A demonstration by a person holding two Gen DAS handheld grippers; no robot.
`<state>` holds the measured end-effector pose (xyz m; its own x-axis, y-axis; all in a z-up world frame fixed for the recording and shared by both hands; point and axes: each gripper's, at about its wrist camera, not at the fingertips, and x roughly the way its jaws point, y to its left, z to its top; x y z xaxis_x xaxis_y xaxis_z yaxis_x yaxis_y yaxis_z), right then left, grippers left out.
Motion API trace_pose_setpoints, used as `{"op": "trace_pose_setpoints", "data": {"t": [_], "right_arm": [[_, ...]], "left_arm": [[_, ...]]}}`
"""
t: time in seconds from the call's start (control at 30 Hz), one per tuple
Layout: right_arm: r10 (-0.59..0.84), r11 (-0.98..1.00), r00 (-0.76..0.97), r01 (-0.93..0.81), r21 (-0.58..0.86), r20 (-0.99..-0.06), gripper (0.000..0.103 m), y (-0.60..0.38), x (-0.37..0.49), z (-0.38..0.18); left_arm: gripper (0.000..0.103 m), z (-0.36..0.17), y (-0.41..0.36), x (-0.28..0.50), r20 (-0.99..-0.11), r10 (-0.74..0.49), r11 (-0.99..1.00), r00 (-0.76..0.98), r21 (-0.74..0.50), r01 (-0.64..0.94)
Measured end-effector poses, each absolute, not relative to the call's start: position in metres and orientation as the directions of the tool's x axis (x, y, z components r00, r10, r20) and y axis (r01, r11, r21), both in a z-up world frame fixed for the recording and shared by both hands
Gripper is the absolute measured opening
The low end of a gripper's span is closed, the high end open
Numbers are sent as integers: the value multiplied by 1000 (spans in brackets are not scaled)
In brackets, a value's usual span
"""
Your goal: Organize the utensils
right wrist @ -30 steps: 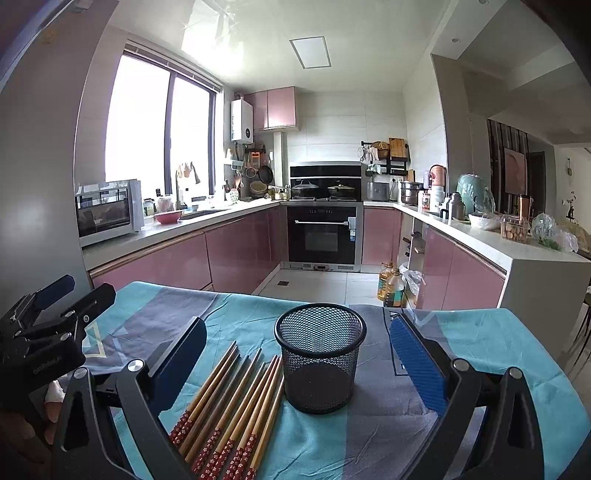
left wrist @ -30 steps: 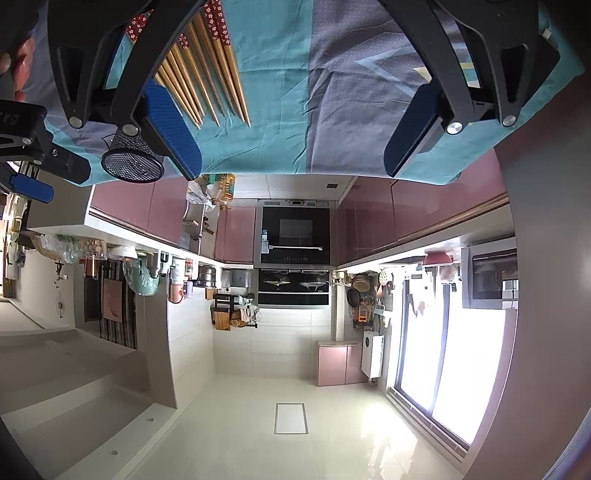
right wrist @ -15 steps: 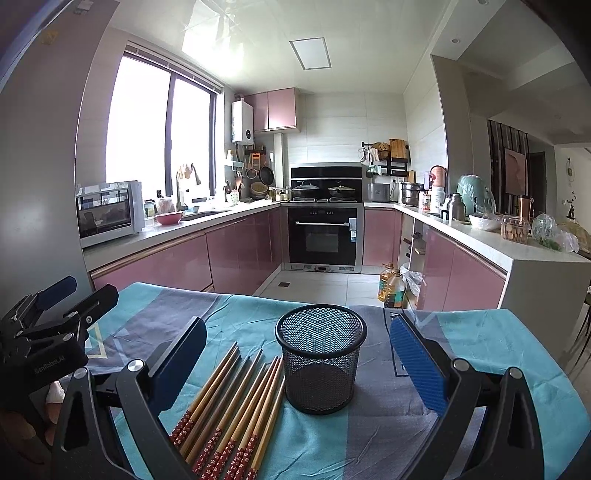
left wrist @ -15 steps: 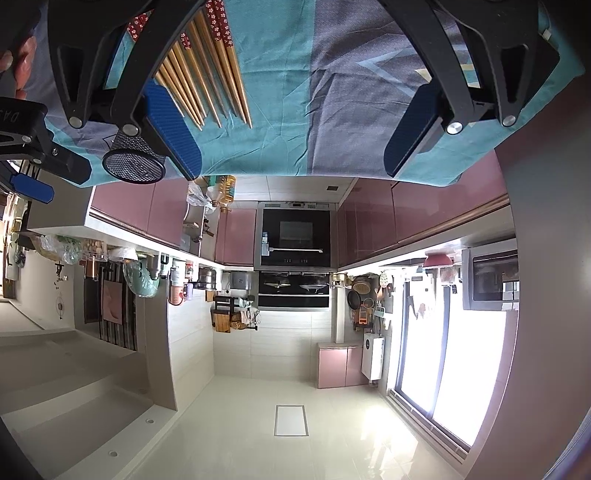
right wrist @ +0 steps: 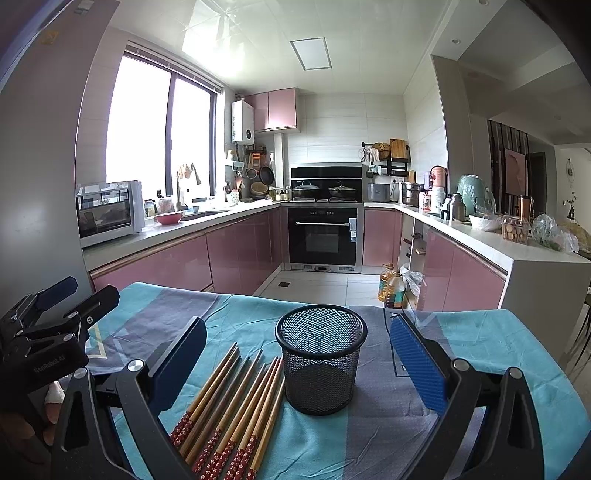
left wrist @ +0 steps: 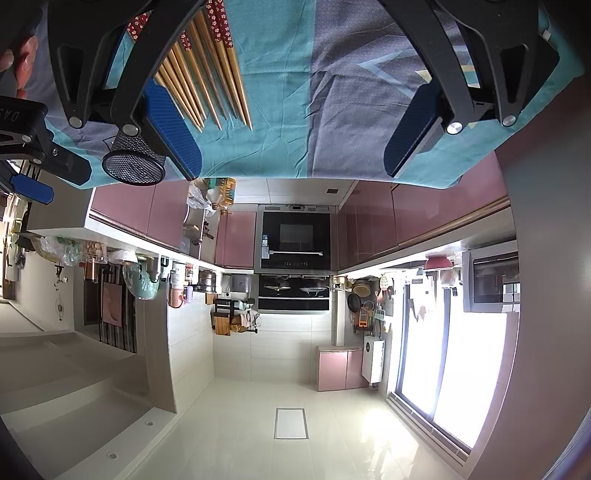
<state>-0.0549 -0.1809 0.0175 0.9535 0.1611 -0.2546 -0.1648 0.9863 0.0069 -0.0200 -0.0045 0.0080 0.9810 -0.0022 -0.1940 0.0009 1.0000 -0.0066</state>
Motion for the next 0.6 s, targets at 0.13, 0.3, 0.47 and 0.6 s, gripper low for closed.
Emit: {"op": "trace_pose_setpoints", "data": {"t": [0.13,0.3,0.47,0.6], "right_arm": [[161,986,954,-165,8,-254,97,-181,-55,18],[163,986,953,-167,7,-256,97,-180,-54,18],[163,986,953,-167,3,-255,97,-180,-54,20],[162,986,953,-167,1,-256,97,-180,-54,20]], "left_arm": [[97,8,-5,-20,-195,-2,1000,981,-7,1],[97,8,-5,-20,-195,-2,1000,981,-7,1],[97,8,-5,-19,-196,-4,1000,981,-7,2],[97,8,-5,-19,-199,-4,1000,980,-6,3]]}}
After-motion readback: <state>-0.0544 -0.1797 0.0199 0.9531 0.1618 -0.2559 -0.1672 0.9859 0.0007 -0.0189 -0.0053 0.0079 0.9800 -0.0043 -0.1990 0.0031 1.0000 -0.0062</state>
